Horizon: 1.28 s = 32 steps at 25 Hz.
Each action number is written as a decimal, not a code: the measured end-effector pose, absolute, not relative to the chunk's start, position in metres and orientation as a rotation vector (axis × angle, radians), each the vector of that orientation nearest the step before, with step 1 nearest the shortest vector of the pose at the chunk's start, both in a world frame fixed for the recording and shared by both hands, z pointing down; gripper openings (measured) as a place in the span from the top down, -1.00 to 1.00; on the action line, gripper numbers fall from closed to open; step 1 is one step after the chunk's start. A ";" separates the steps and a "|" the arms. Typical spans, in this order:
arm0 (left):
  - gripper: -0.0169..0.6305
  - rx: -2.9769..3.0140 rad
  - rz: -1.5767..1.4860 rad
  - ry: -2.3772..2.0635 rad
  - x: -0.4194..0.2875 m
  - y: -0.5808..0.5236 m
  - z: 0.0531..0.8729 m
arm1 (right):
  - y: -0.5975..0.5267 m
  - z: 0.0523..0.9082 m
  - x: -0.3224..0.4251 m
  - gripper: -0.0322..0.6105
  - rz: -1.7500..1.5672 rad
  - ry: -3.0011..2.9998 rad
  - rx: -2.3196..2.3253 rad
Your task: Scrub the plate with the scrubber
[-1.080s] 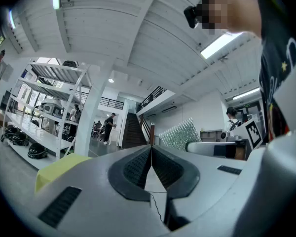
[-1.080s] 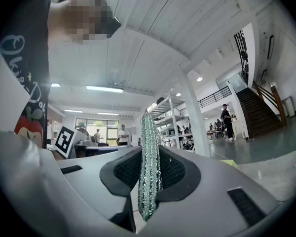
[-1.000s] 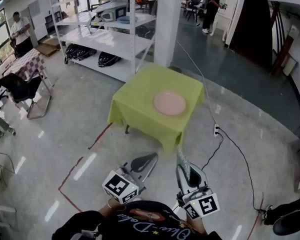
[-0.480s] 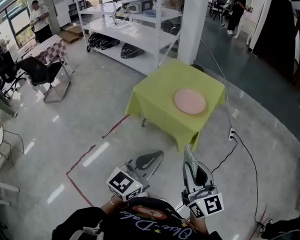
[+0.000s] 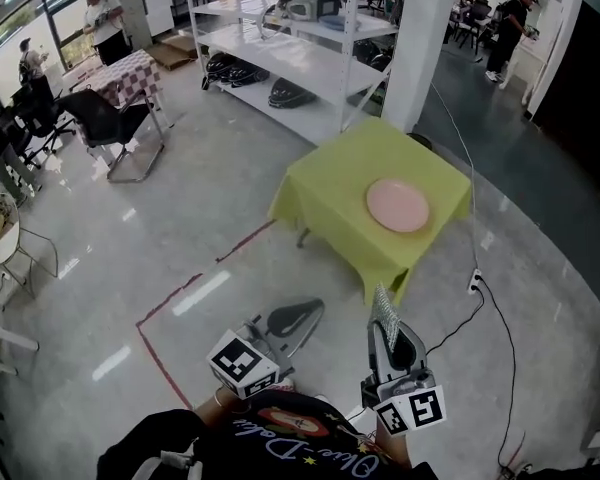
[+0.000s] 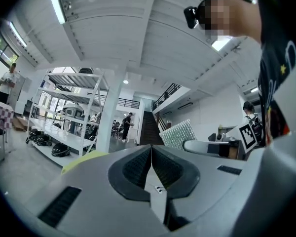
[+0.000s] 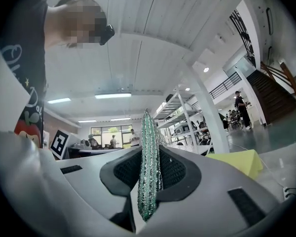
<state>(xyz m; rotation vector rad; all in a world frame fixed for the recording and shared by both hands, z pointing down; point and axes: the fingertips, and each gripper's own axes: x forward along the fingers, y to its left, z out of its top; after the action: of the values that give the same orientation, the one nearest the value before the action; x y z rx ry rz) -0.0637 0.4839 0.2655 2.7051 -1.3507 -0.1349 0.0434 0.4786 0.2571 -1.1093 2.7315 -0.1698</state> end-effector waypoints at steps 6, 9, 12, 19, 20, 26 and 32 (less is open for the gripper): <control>0.93 2.634 -0.125 -1.463 -0.066 0.496 0.265 | 0.476 0.256 0.044 0.71 -0.190 2.745 -1.011; 0.93 2.597 -0.125 -1.502 -0.065 0.501 0.268 | 0.476 0.258 0.045 0.71 -0.187 2.756 -0.970; 0.93 2.588 -0.126 -1.533 -0.069 0.499 0.267 | 0.471 0.262 0.044 0.71 -0.206 2.754 -0.958; 0.93 2.581 -0.162 -1.491 -0.063 0.464 0.279 | 0.445 0.263 0.054 0.71 -0.186 2.777 -1.007; 0.93 2.591 -0.169 -1.465 -0.060 0.455 0.283 | 0.439 0.263 0.057 0.71 -0.178 2.775 -1.032; 0.93 2.688 -0.223 -1.267 -0.037 0.377 0.288 | 0.386 0.265 0.082 0.71 -0.122 2.729 -1.242; 0.93 2.773 -0.238 -1.076 -0.021 0.309 0.289 | 0.333 0.264 0.096 0.71 -0.077 2.654 -1.434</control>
<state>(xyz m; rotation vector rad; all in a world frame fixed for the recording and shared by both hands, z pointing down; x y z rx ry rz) -0.0208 0.3089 0.2894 2.7725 -1.0761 -0.2381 0.0956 0.3333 0.2637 -1.4335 2.6539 -0.0774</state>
